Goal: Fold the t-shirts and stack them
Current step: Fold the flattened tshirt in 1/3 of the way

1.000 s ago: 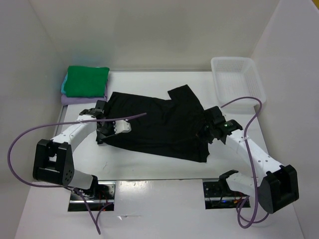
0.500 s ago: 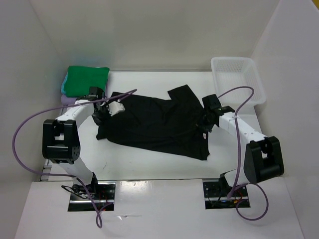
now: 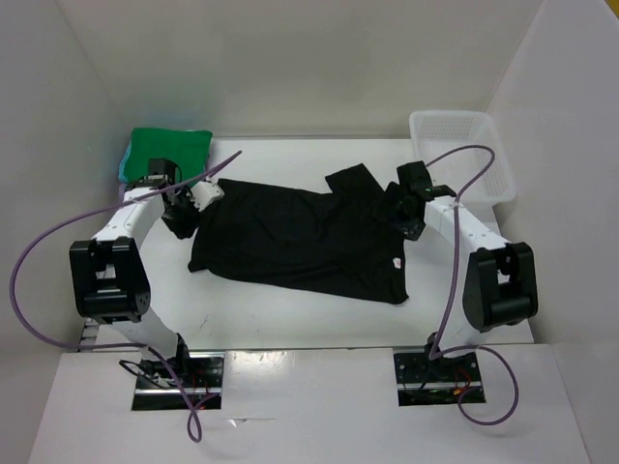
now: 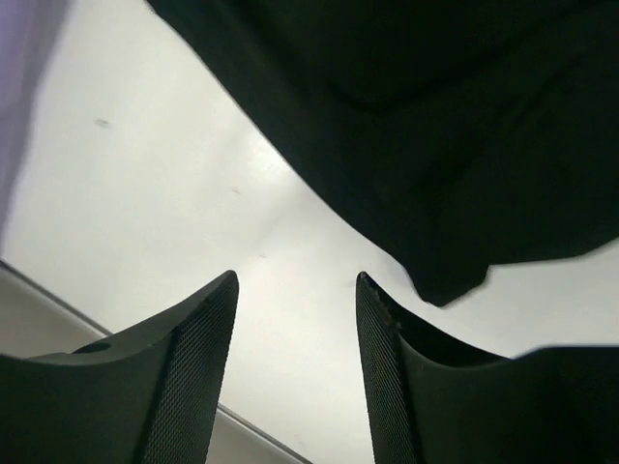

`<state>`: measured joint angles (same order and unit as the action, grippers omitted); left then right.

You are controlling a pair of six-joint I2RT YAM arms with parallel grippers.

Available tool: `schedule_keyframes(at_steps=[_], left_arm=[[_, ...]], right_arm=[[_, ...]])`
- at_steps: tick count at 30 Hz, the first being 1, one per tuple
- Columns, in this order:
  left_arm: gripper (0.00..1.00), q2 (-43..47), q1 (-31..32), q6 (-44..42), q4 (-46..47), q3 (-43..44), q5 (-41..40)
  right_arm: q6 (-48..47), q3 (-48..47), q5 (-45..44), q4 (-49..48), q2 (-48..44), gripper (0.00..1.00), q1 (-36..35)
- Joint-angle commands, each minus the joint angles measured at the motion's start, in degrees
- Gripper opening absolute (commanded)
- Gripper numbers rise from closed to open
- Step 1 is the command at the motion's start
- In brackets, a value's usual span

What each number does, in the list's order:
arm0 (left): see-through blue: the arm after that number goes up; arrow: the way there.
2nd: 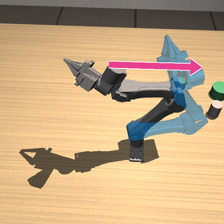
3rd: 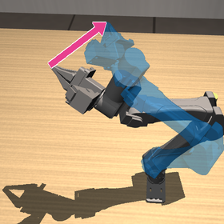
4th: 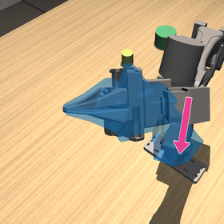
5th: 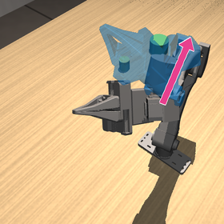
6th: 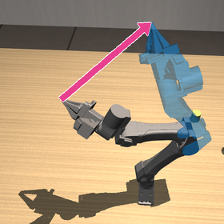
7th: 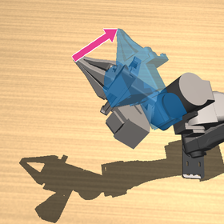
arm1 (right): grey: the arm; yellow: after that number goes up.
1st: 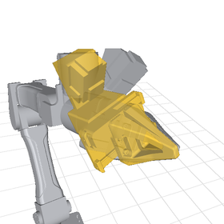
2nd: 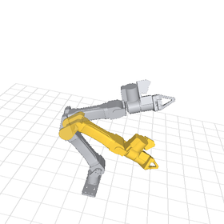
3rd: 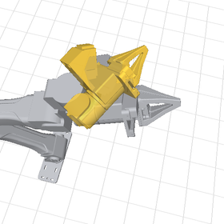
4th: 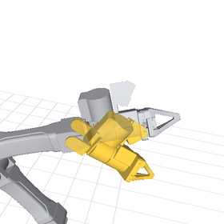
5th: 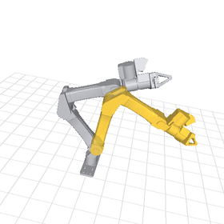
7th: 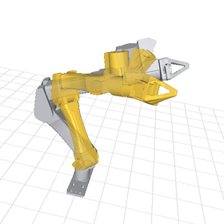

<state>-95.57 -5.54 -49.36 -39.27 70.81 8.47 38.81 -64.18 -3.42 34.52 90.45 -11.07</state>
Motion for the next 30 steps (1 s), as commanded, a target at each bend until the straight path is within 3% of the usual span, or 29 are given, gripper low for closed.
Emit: schedule_keyframes(at_steps=[1,5,8,14,18,20,21,24,25,27,28,30], left_arm=[[0.6,3.89,-0.17,1.98,-6.09,-3.47,4.71],[0.6,2.94,-1.22,8.48,-2.48,-8.84,2.17],[0.62,0.65,-3.06,12.7,-2.48,-8.75,5.14],[0.67,-2.33,-3.69,16.93,0.41,-8.05,8.76],[0.67,-5.76,-3.69,17.46,2.78,-8.05,8.23],[0.67,-6.99,-3.69,16.76,2.79,-8.05,8.23],[0.59,-7.61,-3.69,16.76,2.27,-8.05,8.93],[0.36,-7.61,-3.69,15.61,2.26,-9.28,7.71],[0.16,-8.14,-3.69,14.92,2.26,-9.28,6.66],[0.04,-7.53,-3.69,13.6,2.26,-9.9,2.98],[0.0,-7.0,-3.69,13.59,2.26,-10.59,1.83],[0.0,-5.6,-4.21,11.49,2.26,-11.47,-0.63]], right_arm=[[2.92,-0.25,-3.17,3.61,-6.94,0.91,1.57],[10.4,13.42,0.33,4.85,-19.58,1.0,1.58],[18.28,18.64,-0.18,6.08,-24.6,1.0,-1.57],[31.31,27.42,-3.43,8.28,-28.66,1.0,-5.1],[32.03,28.59,-3.43,6.18,-26.76,1.0,-5.1],[32.03,29.11,-2.04,5.3,-23.67,0.93,-5.1],[31.34,29.98,-1.25,4.42,-22.27,0.88,-5.1],[31.33,29.2,-2.03,4.41,-19.35,0.49,-5.72],[30.81,29.2,-2.55,4.41,-19.35,0.27,-5.72],[30.28,29.2,-2.56,4.41,-19.35,0.12,-5.72],[30.28,29.2,-2.56,4.41,-19.35,0.0,-5.72],[29.66,29.2,-2.56,4.41,-18.57,0.0,-5.11]])
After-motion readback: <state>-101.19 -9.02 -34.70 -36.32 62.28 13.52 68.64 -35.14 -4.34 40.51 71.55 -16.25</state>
